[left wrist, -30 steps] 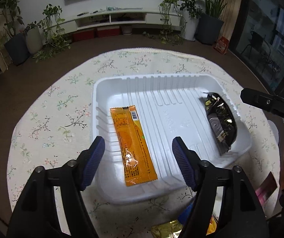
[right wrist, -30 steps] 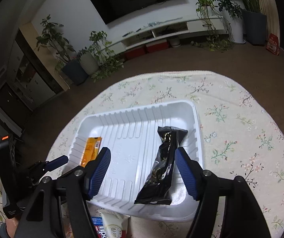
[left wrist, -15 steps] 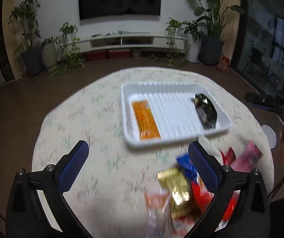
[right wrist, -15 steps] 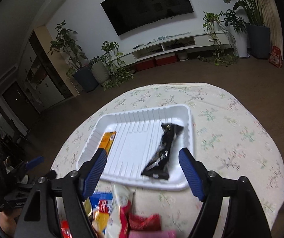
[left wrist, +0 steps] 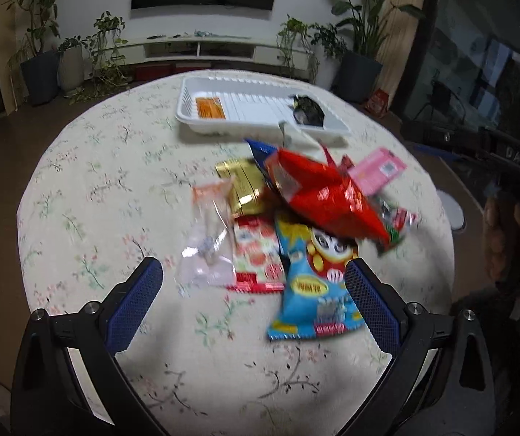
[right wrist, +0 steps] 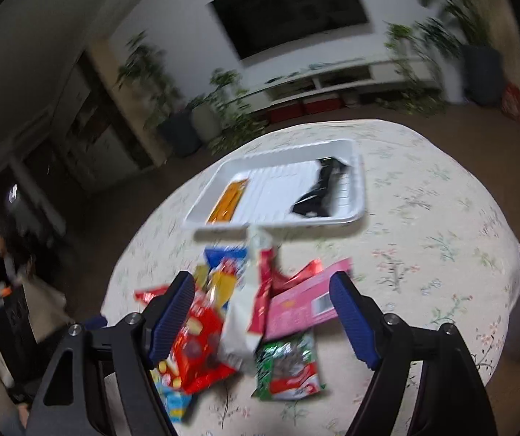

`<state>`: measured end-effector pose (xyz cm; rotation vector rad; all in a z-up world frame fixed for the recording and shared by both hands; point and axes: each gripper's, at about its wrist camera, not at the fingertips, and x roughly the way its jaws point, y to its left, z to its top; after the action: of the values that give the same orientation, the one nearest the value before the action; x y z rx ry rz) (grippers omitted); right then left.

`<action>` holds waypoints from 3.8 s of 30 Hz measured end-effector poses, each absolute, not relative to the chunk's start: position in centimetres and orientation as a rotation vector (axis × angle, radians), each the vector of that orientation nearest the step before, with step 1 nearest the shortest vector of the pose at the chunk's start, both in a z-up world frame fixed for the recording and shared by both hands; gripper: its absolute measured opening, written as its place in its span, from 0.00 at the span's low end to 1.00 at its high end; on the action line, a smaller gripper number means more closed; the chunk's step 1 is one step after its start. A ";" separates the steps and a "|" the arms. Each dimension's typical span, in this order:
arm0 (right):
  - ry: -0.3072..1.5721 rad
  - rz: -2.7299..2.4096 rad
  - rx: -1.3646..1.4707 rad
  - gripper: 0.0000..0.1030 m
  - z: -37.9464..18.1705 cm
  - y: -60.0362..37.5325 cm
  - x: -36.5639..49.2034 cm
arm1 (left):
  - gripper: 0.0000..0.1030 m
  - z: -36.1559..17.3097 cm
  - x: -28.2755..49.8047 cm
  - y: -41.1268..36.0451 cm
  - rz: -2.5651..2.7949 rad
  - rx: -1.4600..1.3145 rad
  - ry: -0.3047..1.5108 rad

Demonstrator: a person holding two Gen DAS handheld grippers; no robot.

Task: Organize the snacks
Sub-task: 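Open both grippers to release the snacks and withdraw from the tray, then grasp the red Mylikes packet with the left gripper while the right gripper grasps the pink bar, then carry the red packet and pink bar over the white tray with both grippers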

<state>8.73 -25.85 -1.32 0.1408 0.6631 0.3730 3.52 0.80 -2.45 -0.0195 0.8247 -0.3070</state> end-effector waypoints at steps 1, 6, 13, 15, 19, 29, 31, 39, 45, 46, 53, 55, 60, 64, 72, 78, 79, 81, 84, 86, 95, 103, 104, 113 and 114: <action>0.650 0.395 0.086 0.74 -1.3 -24.5 8.1 | 0.98 -2.4 3.2 0.4 -0.313 -0.013 0.829; 0.705 0.312 0.102 0.73 -2.8 -24.8 8.2 | 0.98 -0.1 4.0 -1.7 -0.356 -0.046 0.798; 0.799 0.236 0.354 0.73 -4.3 -29.4 9.9 | 0.98 -0.4 8.9 -4.9 -0.354 -0.133 0.909; 0.810 0.241 0.319 0.73 -4.4 -28.6 9.9 | 0.98 -0.8 10.1 -5.7 -0.366 -0.145 0.941; 0.830 0.240 0.302 0.73 -4.6 -28.2 10.2 | 0.98 -1.6 11.4 -6.4 -0.344 -0.118 0.963; 0.846 0.229 0.347 0.73 -5.0 -29.3 10.2 | 0.67 -3.3 13.0 -6.7 -0.336 -0.076 0.981; 0.852 0.225 0.346 0.73 -5.1 -29.3 10.2 | 0.61 -3.3 13.0 -6.5 -0.346 -0.078 0.979; 0.875 0.198 0.322 0.73 -5.4 -29.2 10.5 | 0.52 -3.4 13.2 -6.1 -0.391 -0.077 0.975; 0.900 0.213 0.383 0.73 -6.1 -29.6 10.9 | 0.50 -3.2 13.5 -5.4 -0.398 -0.113 0.969; 0.900 0.210 0.388 0.73 -6.2 -29.7 10.9 | 0.47 -3.2 13.4 -5.3 -0.402 -0.117 0.965; 0.904 0.230 0.452 0.73 -6.7 -29.9 11.2 | 0.35 -3.0 13.3 -5.0 -0.438 -0.138 0.948; 0.907 0.241 0.471 0.73 -6.8 -29.9 11.4 | 0.34 -3.0 13.3 -4.8 -0.446 -0.143 0.945; 0.907 0.229 0.521 0.71 -7.3 -30.1 12.0 | 0.34 -2.8 12.9 -4.3 -0.463 -0.147 0.934; 0.905 0.226 0.552 0.56 -7.6 -30.4 12.4 | 0.34 -2.4 12.3 -3.7 -0.462 -0.157 0.919; 0.901 0.216 0.504 0.30 -7.9 -29.6 13.2 | 0.34 -1.5 11.5 -3.2 -0.465 -0.146 0.887; 0.890 0.220 0.474 0.16 -7.9 -29.0 13.6 | 0.34 -1.3 11.3 -3.0 -0.453 -0.136 0.880; 0.887 0.223 0.473 0.13 -7.9 -28.9 13.5 | 0.34 -1.3 11.2 -2.9 -0.449 -0.135 0.880; 0.873 0.233 0.458 0.10 -7.5 -28.6 13.4 | 0.34 -1.3 11.1 -2.8 -0.442 -0.132 0.877; 0.849 0.253 0.423 0.07 -6.9 -28.1 13.1 | 0.34 -1.1 11.0 -2.6 -0.425 -0.120 0.873; 0.837 0.272 0.414 0.06 -6.5 -27.8 12.8 | 0.34 -1.0 10.9 -2.4 -0.415 -0.112 0.868; 0.781 0.301 0.432 0.05 -5.2 -28.7 11.8 | 0.34 -0.9 10.9 -2.0 -0.399 -0.099 0.866; 0.682 0.308 0.467 0.05 -3.6 -29.8 10.9 | 0.34 -0.2 11.0 -1.7 -0.375 -0.072 0.852; 0.673 0.308 0.473 0.05 -3.5 -29.9 10.9 | 0.34 0.0 11.1 -1.5 -0.372 -0.066 0.847; 0.589 0.316 0.517 0.05 -1.2 -31.3 11.1 | 0.34 2.4 12.2 0.0 -0.354 -0.045 0.803; 0.583 0.317 0.522 0.05 -1.0 -31.5 11.3 | 0.34 2.8 12.4 0.2 -0.356 -0.047 0.797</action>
<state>11.30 -31.52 -1.01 0.5216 0.5828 0.3165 12.36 0.24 2.77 -0.0474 0.7971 -0.3564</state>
